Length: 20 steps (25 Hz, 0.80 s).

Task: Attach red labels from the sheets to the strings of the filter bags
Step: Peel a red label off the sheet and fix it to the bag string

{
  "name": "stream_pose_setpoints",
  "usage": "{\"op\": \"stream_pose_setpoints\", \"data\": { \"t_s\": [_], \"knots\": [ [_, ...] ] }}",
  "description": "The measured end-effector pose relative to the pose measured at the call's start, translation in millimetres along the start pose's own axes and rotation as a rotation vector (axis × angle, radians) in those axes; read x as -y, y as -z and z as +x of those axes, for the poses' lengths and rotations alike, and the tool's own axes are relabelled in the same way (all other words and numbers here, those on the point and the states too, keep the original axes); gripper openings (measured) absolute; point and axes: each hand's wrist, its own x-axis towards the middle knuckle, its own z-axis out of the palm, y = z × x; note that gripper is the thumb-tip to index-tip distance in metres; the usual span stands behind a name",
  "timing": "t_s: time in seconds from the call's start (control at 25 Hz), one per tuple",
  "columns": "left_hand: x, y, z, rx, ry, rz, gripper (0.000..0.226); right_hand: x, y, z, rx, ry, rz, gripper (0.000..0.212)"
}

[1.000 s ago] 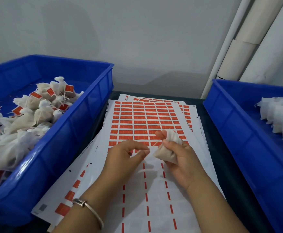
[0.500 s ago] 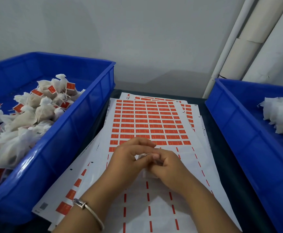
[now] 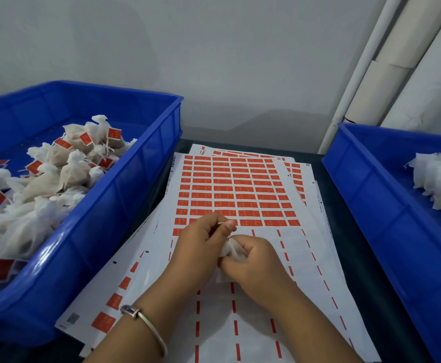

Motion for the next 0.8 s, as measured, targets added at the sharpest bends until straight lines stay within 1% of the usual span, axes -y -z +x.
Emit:
{"op": "stream_pose_setpoints", "data": {
  "t_s": [0.08,0.12,0.2,0.28,0.44,0.6,0.72,0.8],
  "knots": [
    [-0.1,0.1,1.2,-0.061,0.03,-0.027,0.019,3.3,-5.7,0.5,-0.116,0.005,0.012,0.021],
    [-0.6,0.5,1.8,-0.087,0.046,-0.034,0.02,3.9,-6.7,1.2,-0.175,-0.005,0.027,0.026],
    [-1.3,0.4,2.7,-0.107,0.083,-0.033,0.022,4.1,-6.1,1.6,-0.222,-0.038,0.035,0.04],
    [-2.4,-1.0,2.7,-0.092,0.146,-0.05,0.024,4.8,-5.6,0.6,-0.243,-0.019,-0.07,0.041],
    [-6.2,-1.5,2.8,-0.063,0.266,-0.174,0.026,5.6,-11.6,-2.3,-0.422,0.089,-0.329,0.03],
    [-7.0,-0.4,2.5,-0.061,0.315,-0.297,0.026,4.4,-17.6,-3.5,-0.588,0.286,-0.426,0.026],
    [-6.4,1.3,3.2,-0.077,0.301,-0.363,0.026,5.3,-19.9,-5.2,-0.605,0.405,-0.408,0.034],
    [-7.3,3.3,3.5,-0.057,0.275,-0.429,0.024,2.9,-22.3,-6.5,-0.579,0.477,-0.362,0.033]
  ]
}}
